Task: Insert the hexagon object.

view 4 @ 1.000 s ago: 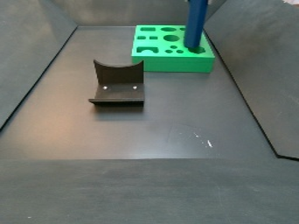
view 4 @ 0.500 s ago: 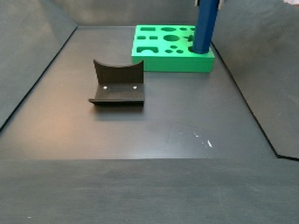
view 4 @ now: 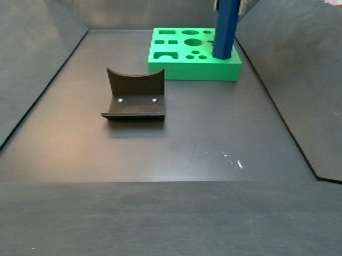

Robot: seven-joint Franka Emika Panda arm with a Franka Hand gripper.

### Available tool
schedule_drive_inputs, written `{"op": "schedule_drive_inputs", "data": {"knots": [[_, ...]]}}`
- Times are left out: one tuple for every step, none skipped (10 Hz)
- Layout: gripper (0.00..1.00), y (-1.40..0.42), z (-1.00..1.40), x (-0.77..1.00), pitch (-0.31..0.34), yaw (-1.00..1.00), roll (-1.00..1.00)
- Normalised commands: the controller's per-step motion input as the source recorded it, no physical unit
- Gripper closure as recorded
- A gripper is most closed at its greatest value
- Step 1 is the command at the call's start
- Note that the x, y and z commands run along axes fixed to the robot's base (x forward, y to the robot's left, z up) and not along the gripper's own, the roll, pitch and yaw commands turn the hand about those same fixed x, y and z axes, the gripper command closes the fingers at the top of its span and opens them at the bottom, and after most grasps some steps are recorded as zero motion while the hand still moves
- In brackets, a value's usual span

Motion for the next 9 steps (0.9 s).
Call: {"op": "schedule_drive_inputs", "data": {"knots": [[1.00,-0.04,-0.47,0.00,-0.047,0.04,0.23],[1.00,-0.05,-0.37,0.08,0.000,0.00,0.32],[1.00,-0.10,-0.47,0.17,0.000,0.00,0.27],[1.00,-0.06,-0.55,0.22,0.000,0.00,0.12],[1.00,0.00,-0.41,0.24,0.003,0.00,0.00],[1.00,0.03,-0.31,0.23,0.004,0.00,-0.03],[1.00,0.05,-0.24,0.13,0.000,-0.02,-0.09],[1.00,0.03,-0.01,0.00,-0.011,-0.04,-0.09],[1.00,0.00,0.00,0.00,0.000,0.00,0.00]]}}
